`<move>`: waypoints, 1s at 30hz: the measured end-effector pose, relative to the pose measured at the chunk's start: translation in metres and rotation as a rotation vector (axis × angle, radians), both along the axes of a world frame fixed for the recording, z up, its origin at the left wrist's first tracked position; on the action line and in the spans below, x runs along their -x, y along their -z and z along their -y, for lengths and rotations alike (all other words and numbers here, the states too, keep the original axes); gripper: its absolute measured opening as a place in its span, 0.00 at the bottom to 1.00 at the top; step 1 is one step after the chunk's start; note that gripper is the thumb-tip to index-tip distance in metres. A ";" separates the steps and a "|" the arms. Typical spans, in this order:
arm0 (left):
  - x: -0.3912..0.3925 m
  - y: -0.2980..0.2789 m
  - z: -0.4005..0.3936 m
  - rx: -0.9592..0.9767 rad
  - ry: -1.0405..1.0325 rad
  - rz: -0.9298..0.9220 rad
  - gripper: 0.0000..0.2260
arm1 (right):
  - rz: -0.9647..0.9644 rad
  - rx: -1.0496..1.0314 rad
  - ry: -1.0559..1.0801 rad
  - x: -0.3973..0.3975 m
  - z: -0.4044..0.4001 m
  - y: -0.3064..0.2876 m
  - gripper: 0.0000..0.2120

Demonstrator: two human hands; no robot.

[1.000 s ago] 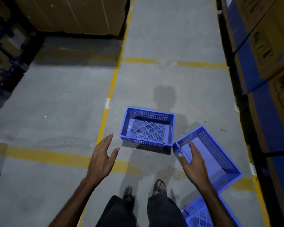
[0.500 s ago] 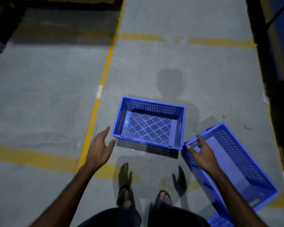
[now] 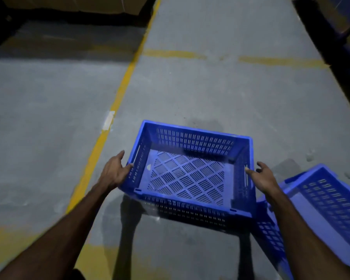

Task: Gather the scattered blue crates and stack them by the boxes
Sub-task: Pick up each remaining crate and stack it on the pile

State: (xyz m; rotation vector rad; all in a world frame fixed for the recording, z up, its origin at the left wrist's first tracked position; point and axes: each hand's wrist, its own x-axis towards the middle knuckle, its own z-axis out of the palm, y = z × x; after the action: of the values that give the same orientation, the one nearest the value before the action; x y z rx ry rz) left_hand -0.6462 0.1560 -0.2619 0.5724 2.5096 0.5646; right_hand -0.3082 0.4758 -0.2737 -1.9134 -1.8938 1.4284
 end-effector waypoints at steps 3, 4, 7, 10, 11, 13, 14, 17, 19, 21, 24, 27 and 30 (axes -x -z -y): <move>0.014 0.046 -0.010 -0.079 -0.046 0.093 0.25 | -0.016 0.003 0.100 0.004 -0.015 0.053 0.33; 0.016 0.058 -0.011 -0.125 -0.051 0.106 0.22 | -0.015 0.003 0.117 0.007 -0.017 0.064 0.29; 0.016 0.077 -0.013 -0.196 -0.098 0.084 0.22 | 0.025 -0.078 0.129 0.013 -0.014 0.078 0.20; 0.011 0.065 -0.016 -0.192 -0.144 0.137 0.23 | 0.057 -0.095 0.120 0.009 0.005 0.067 0.18; 0.010 0.062 -0.016 -0.189 -0.150 0.154 0.23 | 0.064 -0.094 0.122 0.005 0.009 0.065 0.17; 0.011 0.061 -0.014 -0.186 -0.156 0.162 0.24 | 0.084 -0.095 0.116 0.001 0.017 0.062 0.15; 0.012 0.064 -0.014 -0.184 -0.160 0.154 0.25 | 0.085 -0.108 0.117 0.000 0.021 0.059 0.15; 0.010 0.069 -0.020 -0.176 -0.201 0.098 0.24 | 0.072 -0.154 0.131 0.000 0.026 0.061 0.17; 0.009 0.069 -0.026 -0.194 -0.242 0.070 0.22 | 0.049 -0.165 0.149 0.002 0.027 0.063 0.16; 0.007 0.063 -0.029 -0.209 -0.298 0.082 0.23 | 0.026 -0.160 0.150 0.001 0.028 0.060 0.14; 0.007 0.032 -0.025 -0.194 -0.365 0.099 0.23 | 0.012 -0.146 0.127 -0.003 0.029 0.034 0.13; 0.007 -0.027 -0.015 -0.198 -0.401 0.071 0.22 | -0.018 -0.122 0.097 -0.001 0.028 -0.016 0.13; 0.006 -0.099 -0.001 -0.210 -0.423 0.059 0.20 | -0.055 -0.133 0.066 -0.001 0.031 -0.079 0.15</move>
State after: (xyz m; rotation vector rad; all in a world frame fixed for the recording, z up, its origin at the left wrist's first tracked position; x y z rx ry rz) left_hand -0.6527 0.1569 -0.1626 0.0870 2.5404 0.9934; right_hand -0.3074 0.4446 -0.1947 -1.8387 -1.8337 1.2885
